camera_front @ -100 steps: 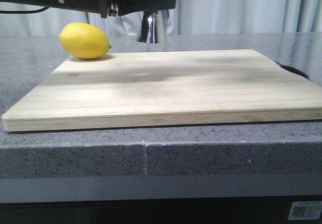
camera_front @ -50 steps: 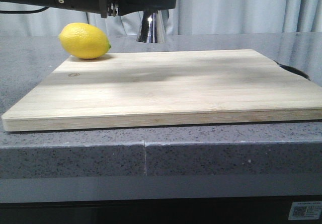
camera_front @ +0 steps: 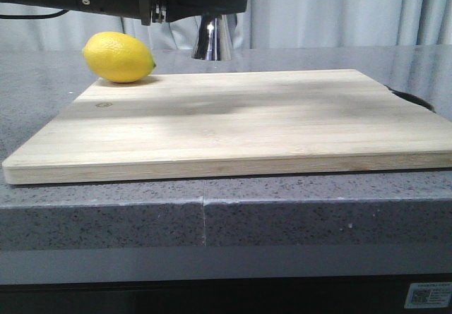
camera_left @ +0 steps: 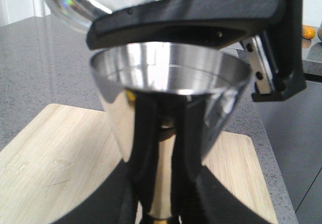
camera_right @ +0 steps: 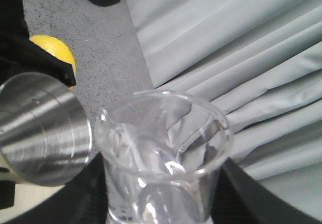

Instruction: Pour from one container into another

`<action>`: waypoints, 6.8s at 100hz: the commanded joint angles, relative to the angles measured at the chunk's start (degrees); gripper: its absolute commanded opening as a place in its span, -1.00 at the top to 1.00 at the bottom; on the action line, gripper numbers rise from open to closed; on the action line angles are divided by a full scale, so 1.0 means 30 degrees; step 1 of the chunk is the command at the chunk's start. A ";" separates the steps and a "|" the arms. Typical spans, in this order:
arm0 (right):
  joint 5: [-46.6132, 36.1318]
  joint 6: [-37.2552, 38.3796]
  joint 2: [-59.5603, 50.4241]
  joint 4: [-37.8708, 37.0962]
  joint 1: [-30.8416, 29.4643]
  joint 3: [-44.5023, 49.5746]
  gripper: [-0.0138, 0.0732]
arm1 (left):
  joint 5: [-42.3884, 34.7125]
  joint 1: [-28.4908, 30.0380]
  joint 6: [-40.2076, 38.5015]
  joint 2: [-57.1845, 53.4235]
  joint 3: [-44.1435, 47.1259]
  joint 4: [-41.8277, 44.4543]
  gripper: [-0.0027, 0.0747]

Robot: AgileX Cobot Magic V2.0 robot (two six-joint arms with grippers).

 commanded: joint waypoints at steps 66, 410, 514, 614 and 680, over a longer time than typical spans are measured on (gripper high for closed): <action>-0.0390 -0.0001 -0.0636 -0.0990 0.0008 -0.0808 0.19 | 0.1934 -0.0225 -0.0005 -0.0902 -0.0555 -0.1184 0.98; 0.0444 -0.0001 -0.0636 -0.6348 0.0008 -0.1554 0.19 | 0.1537 -0.0225 0.0144 -0.0902 -0.0555 -0.1184 0.98; 0.0491 -0.0001 -0.0671 -0.7713 0.0055 -0.1914 0.19 | 0.1415 -0.0225 0.0174 -0.0902 -0.0555 -0.1171 0.98; 0.0585 -0.0001 -0.0671 -0.8478 0.0055 -0.1914 0.19 | 0.1383 -0.0225 0.0174 -0.0902 -0.0555 -0.1171 0.98; 0.0939 -0.0191 -0.0820 -0.8522 0.0144 -0.1914 0.19 | 0.1343 -0.0225 0.0174 -0.0902 -0.0555 -0.1171 0.98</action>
